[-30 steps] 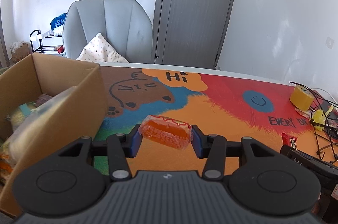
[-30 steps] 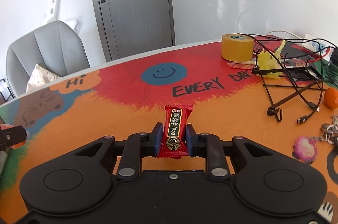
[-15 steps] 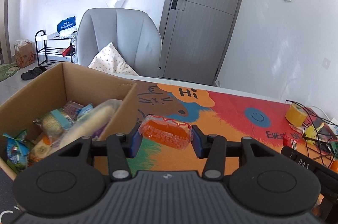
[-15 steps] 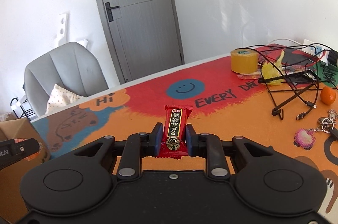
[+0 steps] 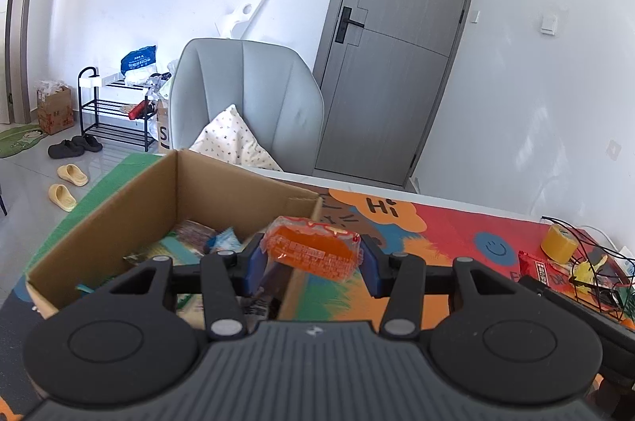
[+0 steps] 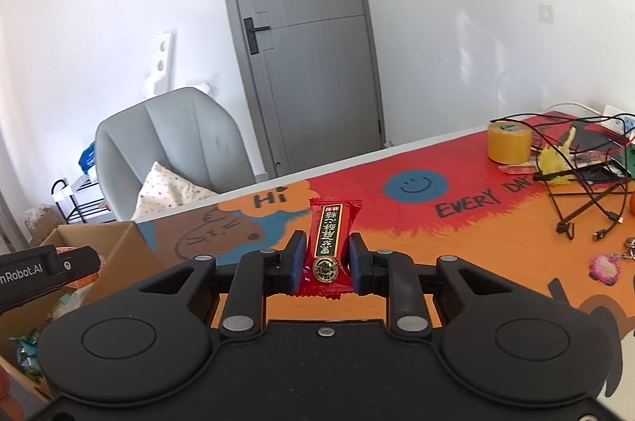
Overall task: Organize snacks
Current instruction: 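Carry the red bar and orange packet over the box with both tools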
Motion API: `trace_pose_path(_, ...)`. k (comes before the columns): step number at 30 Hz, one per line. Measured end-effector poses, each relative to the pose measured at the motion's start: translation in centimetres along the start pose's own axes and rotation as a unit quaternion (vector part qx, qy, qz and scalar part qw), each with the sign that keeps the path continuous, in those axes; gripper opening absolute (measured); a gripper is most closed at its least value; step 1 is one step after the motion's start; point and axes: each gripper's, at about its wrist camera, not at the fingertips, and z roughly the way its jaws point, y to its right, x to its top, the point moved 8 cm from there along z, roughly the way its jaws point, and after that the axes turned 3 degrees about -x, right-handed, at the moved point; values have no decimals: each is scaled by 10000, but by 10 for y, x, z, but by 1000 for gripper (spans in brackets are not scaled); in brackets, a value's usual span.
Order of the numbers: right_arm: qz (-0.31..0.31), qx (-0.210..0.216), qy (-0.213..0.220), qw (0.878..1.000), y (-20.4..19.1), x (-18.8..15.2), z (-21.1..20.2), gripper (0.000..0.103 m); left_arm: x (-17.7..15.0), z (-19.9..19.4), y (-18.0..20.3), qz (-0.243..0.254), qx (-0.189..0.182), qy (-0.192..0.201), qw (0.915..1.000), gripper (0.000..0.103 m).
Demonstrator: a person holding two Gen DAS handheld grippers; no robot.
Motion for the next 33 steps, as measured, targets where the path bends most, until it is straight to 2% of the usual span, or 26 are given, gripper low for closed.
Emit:
trace_pose_path(14, -210, 435, 187, 9987, -51, 4, -12, 24, 19, -12, -60, -267, 199, 126, 9994, 48)
trace_pose_path(21, -180, 870, 29, 9960, -75, 4, -12, 24, 28, -11, -93, -415, 426, 117, 9982, 48)
trace_pose_path(30, -399, 1112, 14, 9930, -106, 1, -15, 24, 21, -7, -110, -424, 431, -135, 9981, 50)
trace_pose_path(33, -472, 1211, -13, 9915, -115, -1, -18, 24, 16, -6, -113, -411, 443, -223, 9979, 54)
